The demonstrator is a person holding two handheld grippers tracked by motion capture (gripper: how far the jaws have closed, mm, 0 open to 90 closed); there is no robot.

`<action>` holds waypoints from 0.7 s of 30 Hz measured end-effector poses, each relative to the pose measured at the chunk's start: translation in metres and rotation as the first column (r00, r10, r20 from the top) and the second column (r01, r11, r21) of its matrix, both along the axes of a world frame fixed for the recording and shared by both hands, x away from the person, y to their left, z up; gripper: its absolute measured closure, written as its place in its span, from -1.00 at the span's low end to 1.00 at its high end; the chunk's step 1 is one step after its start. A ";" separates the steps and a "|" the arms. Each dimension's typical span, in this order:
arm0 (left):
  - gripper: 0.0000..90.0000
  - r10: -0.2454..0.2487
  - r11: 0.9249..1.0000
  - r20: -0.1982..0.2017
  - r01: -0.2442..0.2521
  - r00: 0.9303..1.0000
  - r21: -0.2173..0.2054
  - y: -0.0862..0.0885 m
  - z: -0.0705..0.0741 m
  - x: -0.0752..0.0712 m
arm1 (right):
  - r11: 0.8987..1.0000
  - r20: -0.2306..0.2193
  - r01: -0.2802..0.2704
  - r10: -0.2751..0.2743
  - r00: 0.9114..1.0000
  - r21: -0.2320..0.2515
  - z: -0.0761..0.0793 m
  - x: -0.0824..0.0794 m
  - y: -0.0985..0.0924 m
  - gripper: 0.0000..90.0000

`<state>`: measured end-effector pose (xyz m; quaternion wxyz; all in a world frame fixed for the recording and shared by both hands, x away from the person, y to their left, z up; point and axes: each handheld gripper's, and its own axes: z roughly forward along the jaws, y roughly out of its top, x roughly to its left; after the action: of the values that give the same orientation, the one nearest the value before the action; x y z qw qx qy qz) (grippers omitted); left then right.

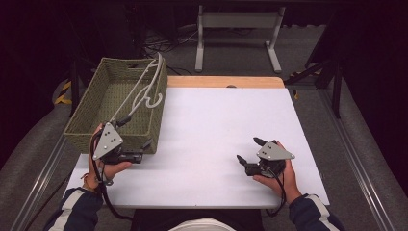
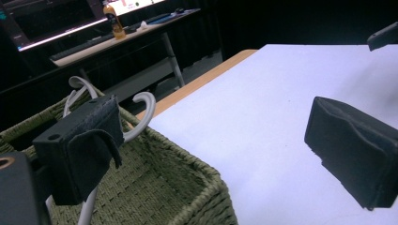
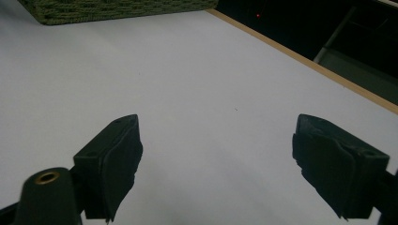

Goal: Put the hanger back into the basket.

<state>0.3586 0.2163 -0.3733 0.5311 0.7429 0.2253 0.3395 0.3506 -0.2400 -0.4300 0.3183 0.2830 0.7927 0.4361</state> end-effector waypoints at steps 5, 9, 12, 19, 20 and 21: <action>-0.88 -0.032 0.999 0.007 0.032 0.999 0.001 -0.006 -0.004 -0.006 | 1.000 0.004 0.002 -0.002 1.000 0.008 0.001 0.000 0.000 -0.63; -0.88 -0.039 0.999 0.004 0.039 0.999 0.015 -0.007 -0.008 -0.008 | 1.000 0.006 0.007 -0.007 1.000 0.014 0.001 0.000 -0.001 -0.63; -0.89 -0.042 0.999 -0.004 0.042 0.999 0.030 -0.011 -0.014 -0.011 | 1.000 0.009 0.008 -0.008 1.000 0.018 0.001 0.000 -0.001 -0.63; -0.92 -0.066 0.997 -0.014 0.067 0.998 0.041 -0.019 -0.020 -0.019 | 0.999 0.000 0.010 -0.010 1.000 0.032 0.001 -0.001 -0.001 -0.65; -0.91 -0.069 0.997 -0.018 0.070 0.997 0.033 -0.020 -0.021 -0.020 | 0.999 -0.001 0.011 -0.011 1.000 0.032 0.002 -0.001 -0.001 -0.65; -0.91 -0.069 0.997 -0.019 0.069 0.997 0.039 -0.021 -0.022 -0.022 | 0.999 0.000 0.013 -0.013 1.000 0.034 0.002 -0.002 -0.001 -0.65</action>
<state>0.3370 0.1953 -0.3951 0.5257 0.7636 0.1972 0.3189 0.3490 -0.2414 -0.4280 0.3162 0.2935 0.7833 0.4475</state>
